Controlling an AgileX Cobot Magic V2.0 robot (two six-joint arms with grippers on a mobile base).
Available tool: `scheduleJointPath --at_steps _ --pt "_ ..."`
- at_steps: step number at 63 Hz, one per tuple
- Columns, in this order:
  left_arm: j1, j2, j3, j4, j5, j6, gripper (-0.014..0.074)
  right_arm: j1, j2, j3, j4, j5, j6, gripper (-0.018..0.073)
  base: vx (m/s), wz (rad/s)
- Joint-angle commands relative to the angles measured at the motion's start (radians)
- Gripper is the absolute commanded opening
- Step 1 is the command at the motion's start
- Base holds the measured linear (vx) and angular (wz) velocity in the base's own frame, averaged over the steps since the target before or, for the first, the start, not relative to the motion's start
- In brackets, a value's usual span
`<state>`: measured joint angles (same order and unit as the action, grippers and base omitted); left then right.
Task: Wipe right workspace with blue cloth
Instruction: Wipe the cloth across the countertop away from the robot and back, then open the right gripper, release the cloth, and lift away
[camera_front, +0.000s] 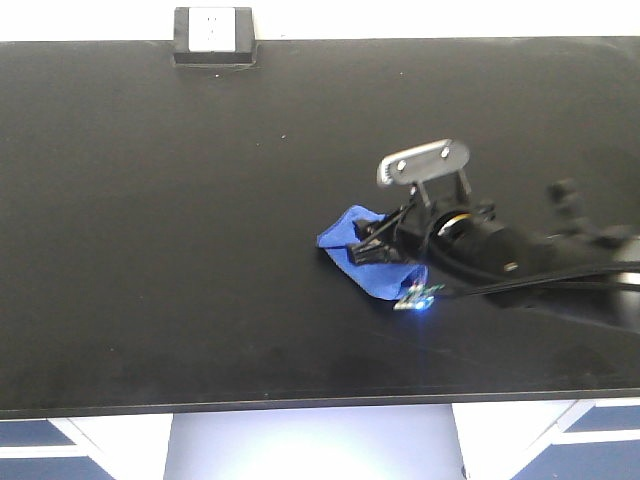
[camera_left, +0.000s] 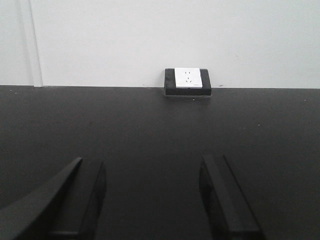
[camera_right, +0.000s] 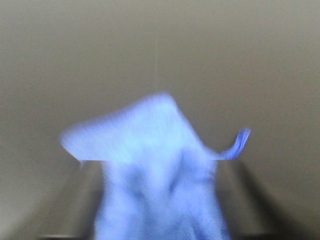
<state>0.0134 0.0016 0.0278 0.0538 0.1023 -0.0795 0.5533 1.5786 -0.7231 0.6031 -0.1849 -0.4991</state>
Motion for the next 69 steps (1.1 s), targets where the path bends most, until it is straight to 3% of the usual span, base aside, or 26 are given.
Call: scheduleJointPath --at_steps 1,22,48,54,59,64,69 --pt "-0.001 0.015 0.031 -0.003 -0.083 -0.005 0.0523 -0.004 -0.118 -0.022 0.0 0.037 -0.068 0.0621 0.0 0.0" --pt "-0.001 0.015 0.031 -0.003 -0.083 -0.005 0.0523 -0.004 -0.354 -0.022 0.004 0.23 -0.062 0.0564 0.0 0.0" --pt "-0.001 0.015 0.031 -0.003 -0.083 -0.005 0.0523 -0.004 -0.382 -0.021 -0.004 0.216 -0.069 0.0481 0.0 0.0" --pt "-0.001 0.015 0.031 -0.003 -0.083 -0.005 0.0523 -0.004 -0.385 -0.021 -0.013 0.209 -0.069 0.0401 0.0 0.0" --pt "-0.001 0.015 0.031 -0.003 -0.083 -0.005 0.0523 -0.004 -0.408 -0.014 -0.129 0.213 -0.065 0.0281 0.0 0.0" --pt "-0.001 0.015 0.031 -0.003 -0.083 -0.005 0.0523 -0.004 -0.46 0.016 -0.329 0.207 -0.055 0.0117 0.0 0.0" --pt "-0.001 0.015 0.031 -0.003 -0.083 -0.005 0.0523 -0.008 -0.52 0.071 -0.392 0.206 -0.023 -0.0015 0.0 0.0"
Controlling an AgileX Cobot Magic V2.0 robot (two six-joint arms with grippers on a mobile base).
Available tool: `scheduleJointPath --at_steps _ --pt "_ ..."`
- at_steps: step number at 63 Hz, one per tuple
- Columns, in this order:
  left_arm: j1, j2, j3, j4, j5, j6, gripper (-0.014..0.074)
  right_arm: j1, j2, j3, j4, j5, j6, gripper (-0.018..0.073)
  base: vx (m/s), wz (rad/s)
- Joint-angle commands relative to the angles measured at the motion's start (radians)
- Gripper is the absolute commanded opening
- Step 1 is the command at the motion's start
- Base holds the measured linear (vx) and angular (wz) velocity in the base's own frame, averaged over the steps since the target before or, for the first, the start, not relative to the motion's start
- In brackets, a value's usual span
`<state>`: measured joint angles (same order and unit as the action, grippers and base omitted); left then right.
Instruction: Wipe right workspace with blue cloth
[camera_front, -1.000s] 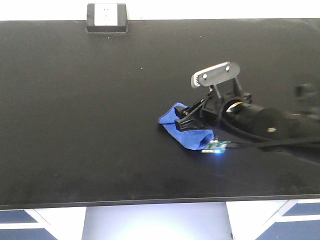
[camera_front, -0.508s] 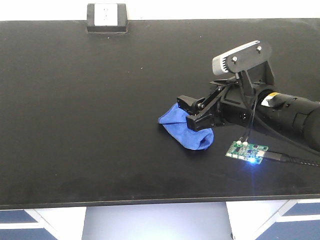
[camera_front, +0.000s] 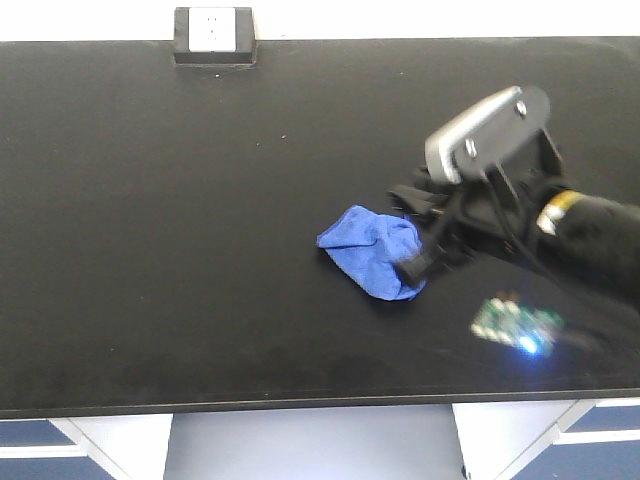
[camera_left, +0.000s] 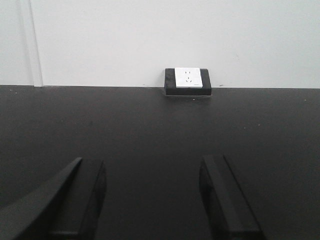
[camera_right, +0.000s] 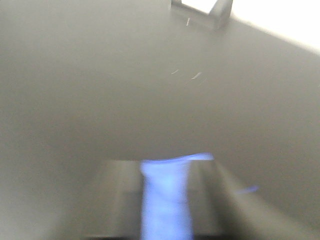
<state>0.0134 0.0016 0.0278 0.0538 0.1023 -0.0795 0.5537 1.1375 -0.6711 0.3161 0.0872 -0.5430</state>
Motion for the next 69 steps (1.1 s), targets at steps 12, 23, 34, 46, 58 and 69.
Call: scheduleJointPath --at_steps 12,23,34,46,58,69 --pt "-0.001 0.015 0.031 -0.003 -0.083 -0.005 0.0523 -0.171 -0.349 0.236 -0.181 -0.087 0.267 -0.0011 0.0 0.0" --pt "-0.001 0.015 0.031 -0.003 -0.083 -0.005 0.0523 -0.379 -0.591 0.34 -0.373 -0.077 0.503 -0.0011 0.0 0.0" --pt "-0.001 0.015 0.031 -0.003 -0.083 -0.005 0.0523 -0.562 -0.781 0.457 -0.389 -0.077 0.594 -0.0011 0.0 0.0" --pt "-0.001 0.015 0.031 -0.003 -0.083 -0.005 0.0523 -0.592 -0.946 0.621 -0.364 -0.082 0.596 -0.0008 0.0 0.0" --pt "-0.001 0.015 0.031 -0.003 -0.083 -0.005 0.0523 -0.592 -1.098 0.719 -0.365 -0.031 0.595 -0.0008 0.0 0.0" --pt "-0.001 0.014 0.031 -0.003 -0.083 -0.005 0.0523 -0.592 -1.149 0.721 -0.365 0.024 0.595 -0.0008 0.0 0.0"
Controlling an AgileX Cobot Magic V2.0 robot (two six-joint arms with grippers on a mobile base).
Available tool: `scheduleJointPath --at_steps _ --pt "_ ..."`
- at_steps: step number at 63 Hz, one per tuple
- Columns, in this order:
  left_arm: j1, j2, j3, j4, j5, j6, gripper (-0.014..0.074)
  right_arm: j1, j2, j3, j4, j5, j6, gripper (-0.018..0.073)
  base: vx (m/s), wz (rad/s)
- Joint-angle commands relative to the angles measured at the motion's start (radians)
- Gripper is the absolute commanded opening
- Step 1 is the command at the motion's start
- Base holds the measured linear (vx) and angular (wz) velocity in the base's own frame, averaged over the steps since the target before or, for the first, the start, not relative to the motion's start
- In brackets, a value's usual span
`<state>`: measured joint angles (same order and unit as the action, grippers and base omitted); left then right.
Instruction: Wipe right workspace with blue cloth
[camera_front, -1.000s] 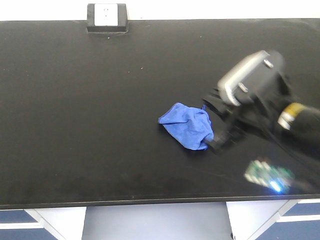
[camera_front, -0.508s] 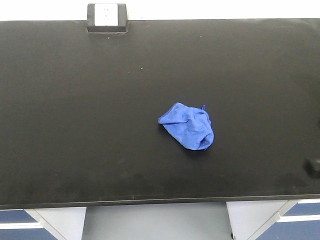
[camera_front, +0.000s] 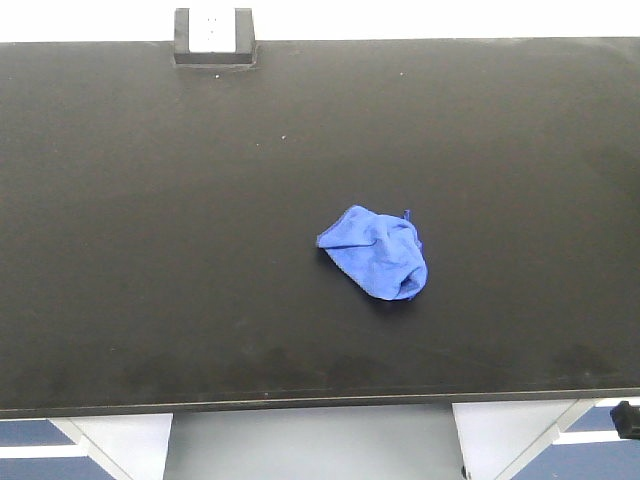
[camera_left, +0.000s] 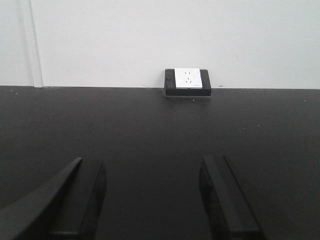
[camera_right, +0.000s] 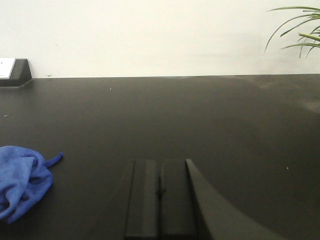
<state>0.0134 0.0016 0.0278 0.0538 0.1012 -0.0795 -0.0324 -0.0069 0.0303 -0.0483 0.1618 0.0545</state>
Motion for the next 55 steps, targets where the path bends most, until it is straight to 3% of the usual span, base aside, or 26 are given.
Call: scheduleJointPath --at_steps 1,55 --pt "-0.001 0.014 0.031 -0.003 -0.082 -0.005 0.0523 -0.006 -0.003 0.019 -0.001 -0.051 -0.002 -0.0008 0.0 0.0" --pt "-0.001 0.015 0.031 -0.003 -0.082 -0.005 0.0523 -0.006 -0.001 0.019 -0.001 -0.045 -0.002 -0.0008 0.0 0.0"
